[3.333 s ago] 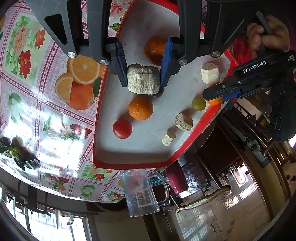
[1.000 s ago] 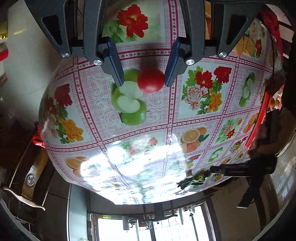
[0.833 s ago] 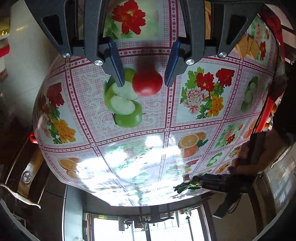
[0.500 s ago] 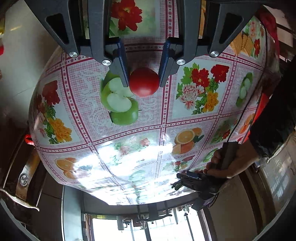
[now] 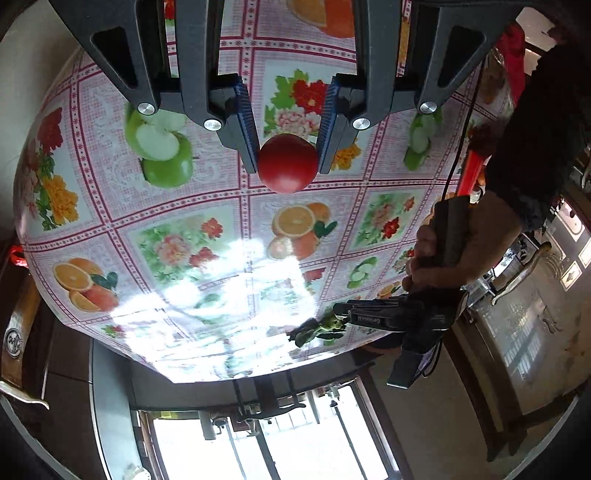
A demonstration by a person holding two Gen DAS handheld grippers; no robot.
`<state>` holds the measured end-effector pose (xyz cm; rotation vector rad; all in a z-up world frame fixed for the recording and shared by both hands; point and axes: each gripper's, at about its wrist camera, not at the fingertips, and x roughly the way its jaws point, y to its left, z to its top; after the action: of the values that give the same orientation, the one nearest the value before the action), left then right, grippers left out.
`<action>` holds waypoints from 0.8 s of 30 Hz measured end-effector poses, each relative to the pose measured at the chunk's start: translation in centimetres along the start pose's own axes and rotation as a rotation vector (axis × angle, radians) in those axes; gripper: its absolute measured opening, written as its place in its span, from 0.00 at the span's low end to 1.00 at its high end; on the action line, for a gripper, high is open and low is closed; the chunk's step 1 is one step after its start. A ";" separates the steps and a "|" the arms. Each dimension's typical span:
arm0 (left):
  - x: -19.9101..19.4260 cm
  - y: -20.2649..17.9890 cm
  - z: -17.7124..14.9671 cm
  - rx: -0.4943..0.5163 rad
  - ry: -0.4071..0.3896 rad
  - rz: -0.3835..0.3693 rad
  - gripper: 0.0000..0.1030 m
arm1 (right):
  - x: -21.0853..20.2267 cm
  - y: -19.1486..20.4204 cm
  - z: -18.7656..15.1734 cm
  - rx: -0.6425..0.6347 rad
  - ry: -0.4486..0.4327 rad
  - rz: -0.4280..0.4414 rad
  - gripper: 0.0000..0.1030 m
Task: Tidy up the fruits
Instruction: 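Grasp the small round white block with the left tool while the right tool grasps the red tomato, then carry the round block with the left tool while the right tool carries the tomato to the tray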
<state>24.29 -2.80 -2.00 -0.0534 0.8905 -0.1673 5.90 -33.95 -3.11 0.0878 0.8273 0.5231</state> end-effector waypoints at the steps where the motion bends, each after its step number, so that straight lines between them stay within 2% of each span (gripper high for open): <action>1: -1.0 -0.1 -0.6 -0.006 -0.008 -0.004 0.19 | 0.1 0.4 0.2 -0.007 -0.003 0.009 0.30; 5: -4.8 -0.1 -3.2 -0.035 -0.041 -0.009 0.19 | 0.4 2.2 0.8 -0.032 -0.014 0.061 0.30; 11: -9.4 0.6 -7.0 -0.078 -0.072 0.028 0.19 | 1.1 4.8 1.3 -0.067 -0.004 0.136 0.31; 24: -14.9 3.2 -13.8 -0.198 -0.101 0.098 0.19 | 1.8 10.6 1.8 -0.171 -0.010 0.229 0.31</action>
<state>4.78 3.18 0.39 -0.2006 0.8043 0.0149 3.89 -23.63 -0.21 0.0278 0.7635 0.8061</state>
